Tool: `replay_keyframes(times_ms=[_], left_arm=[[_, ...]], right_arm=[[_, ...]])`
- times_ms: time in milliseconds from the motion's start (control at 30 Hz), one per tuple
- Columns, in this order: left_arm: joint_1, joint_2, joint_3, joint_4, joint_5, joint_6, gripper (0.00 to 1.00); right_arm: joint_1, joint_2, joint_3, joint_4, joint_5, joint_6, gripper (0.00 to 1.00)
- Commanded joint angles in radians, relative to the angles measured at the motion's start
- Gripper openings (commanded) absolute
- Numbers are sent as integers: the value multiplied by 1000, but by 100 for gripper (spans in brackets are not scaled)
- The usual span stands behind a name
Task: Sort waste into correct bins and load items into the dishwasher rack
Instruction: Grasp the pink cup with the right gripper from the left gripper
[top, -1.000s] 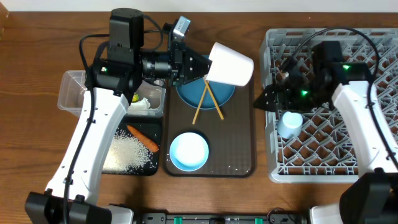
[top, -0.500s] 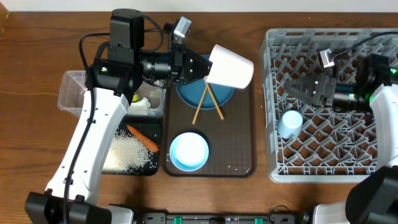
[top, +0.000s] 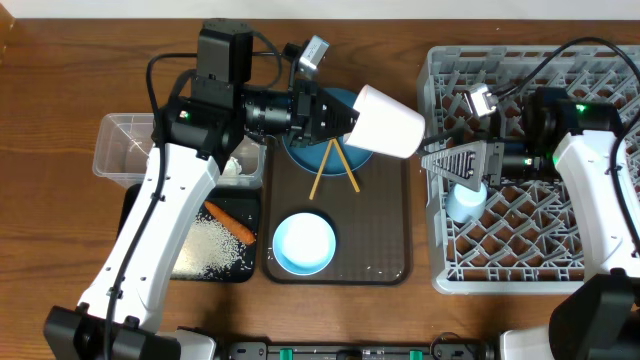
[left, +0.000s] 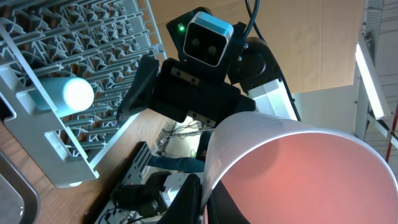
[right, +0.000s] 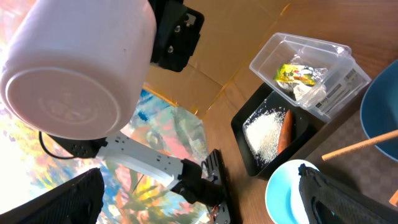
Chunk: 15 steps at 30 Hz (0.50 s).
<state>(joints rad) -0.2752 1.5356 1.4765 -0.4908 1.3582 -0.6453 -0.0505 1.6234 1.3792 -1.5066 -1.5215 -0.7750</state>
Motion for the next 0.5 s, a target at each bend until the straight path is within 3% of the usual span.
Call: replay_keyframes(times_ms=[0,467], left_arm=[[1,2,1,-3,-6,36,6],[-7,2,1,-10,-12,47,6]], right_arm=[[19,-40,37,-1,-39,-46,99],[19,-178,113,8,-39,-15,99]])
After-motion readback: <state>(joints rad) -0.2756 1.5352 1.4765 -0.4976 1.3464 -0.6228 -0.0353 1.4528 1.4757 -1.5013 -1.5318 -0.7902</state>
